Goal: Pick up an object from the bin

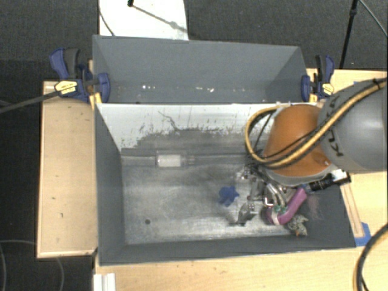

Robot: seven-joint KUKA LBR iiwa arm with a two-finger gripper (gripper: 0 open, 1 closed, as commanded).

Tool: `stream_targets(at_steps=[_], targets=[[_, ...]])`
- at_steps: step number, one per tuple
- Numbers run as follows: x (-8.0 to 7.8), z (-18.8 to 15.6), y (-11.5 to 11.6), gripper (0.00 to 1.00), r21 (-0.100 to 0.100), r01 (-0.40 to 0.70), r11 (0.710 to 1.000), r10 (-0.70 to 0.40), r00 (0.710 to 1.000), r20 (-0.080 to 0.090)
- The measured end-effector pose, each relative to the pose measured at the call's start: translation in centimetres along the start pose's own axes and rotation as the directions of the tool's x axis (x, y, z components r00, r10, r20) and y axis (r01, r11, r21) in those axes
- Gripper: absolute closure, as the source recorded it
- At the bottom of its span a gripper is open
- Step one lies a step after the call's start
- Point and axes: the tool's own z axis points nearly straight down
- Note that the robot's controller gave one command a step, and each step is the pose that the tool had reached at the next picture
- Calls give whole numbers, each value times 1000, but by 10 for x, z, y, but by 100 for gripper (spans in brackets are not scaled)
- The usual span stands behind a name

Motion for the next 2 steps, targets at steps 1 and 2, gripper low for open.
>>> stream_targets(at_steps=[1,2], targets=[[-4,12,26,0,-2,-257,966,257,966,3],[-6,10,25,100,-4,-260,966,260,966,9]])
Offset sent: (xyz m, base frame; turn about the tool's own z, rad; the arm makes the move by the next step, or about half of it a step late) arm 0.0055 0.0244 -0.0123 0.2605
